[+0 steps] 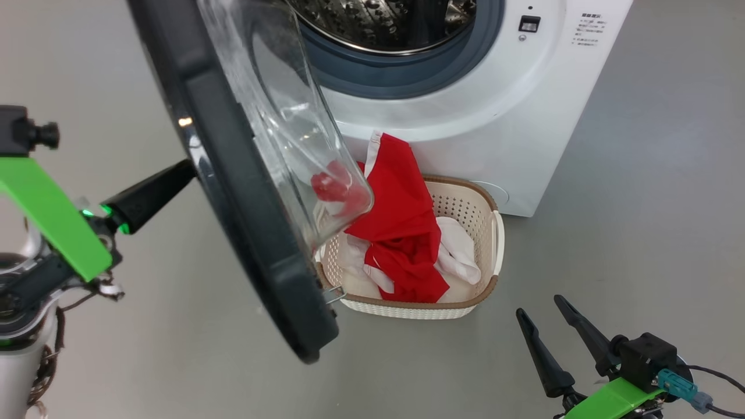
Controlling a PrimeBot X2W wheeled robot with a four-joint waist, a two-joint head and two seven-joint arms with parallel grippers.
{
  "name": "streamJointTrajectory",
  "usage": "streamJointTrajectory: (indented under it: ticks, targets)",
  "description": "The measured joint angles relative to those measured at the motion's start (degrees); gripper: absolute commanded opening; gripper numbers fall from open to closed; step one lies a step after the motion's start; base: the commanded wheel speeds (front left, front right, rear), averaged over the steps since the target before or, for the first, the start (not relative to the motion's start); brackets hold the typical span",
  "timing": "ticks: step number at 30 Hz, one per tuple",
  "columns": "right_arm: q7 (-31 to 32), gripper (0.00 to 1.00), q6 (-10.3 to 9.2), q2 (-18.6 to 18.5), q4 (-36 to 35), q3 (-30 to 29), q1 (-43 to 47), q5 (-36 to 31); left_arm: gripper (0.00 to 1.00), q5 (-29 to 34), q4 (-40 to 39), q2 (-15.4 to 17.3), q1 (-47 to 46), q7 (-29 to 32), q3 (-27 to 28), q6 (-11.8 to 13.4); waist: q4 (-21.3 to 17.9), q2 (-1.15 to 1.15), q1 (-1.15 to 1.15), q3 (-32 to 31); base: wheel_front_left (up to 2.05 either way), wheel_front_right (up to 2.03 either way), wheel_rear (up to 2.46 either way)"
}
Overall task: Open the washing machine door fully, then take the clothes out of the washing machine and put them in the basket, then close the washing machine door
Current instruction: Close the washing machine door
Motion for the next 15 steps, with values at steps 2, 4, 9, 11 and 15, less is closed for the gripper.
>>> streamJointTrajectory:
  ticks: [2, 4, 9, 11, 15]
  targets:
    - [0.00, 1.00, 0.00, 0.03, -0.02, -0.16, -0.01, 0.00, 0.00, 0.05, 0.02, -0.12, -0.55, -1.47, -1.10, 0.00, -0.46, 0.00, 0.00, 0.17, 0.00, 0.00, 0.00]
    - [0.00, 1.00, 0.00, 0.03, -0.07, -0.24, -0.01, -0.01, 0.00, 0.04, 0.07, -0.10, -0.55, -2.33, -1.54, 0.00, -0.63, 0.00, 0.00, 0.26, 0.00, 0.00, 0.00]
    - [0.00, 1.00, 0.00, 0.05, -0.24, -0.48, -0.01, -0.01, 0.00, 0.03, 0.15, 0.10, -0.52, -4.34, -2.19, 0.00, -0.52, 0.00, 0.00, 0.22, 0.00, 0.00, 0.00]
    - [0.00, 1.00, 0.00, 0.05, -0.27, -0.59, -0.01, -0.01, 0.04, 0.00, 0.20, 0.22, -0.49, -5.45, -2.33, 0.00, -0.39, 0.00, 0.00, 0.14, 0.00, 0.00, 0.00]
    - [0.00, 1.00, 0.00, 0.04, -0.27, -0.76, -0.01, -0.01, 0.21, -0.08, 0.29, 0.75, 0.02, -7.56, -2.67, -0.01, -0.13, 0.00, 0.00, -0.23, 0.00, 0.00, 0.00]
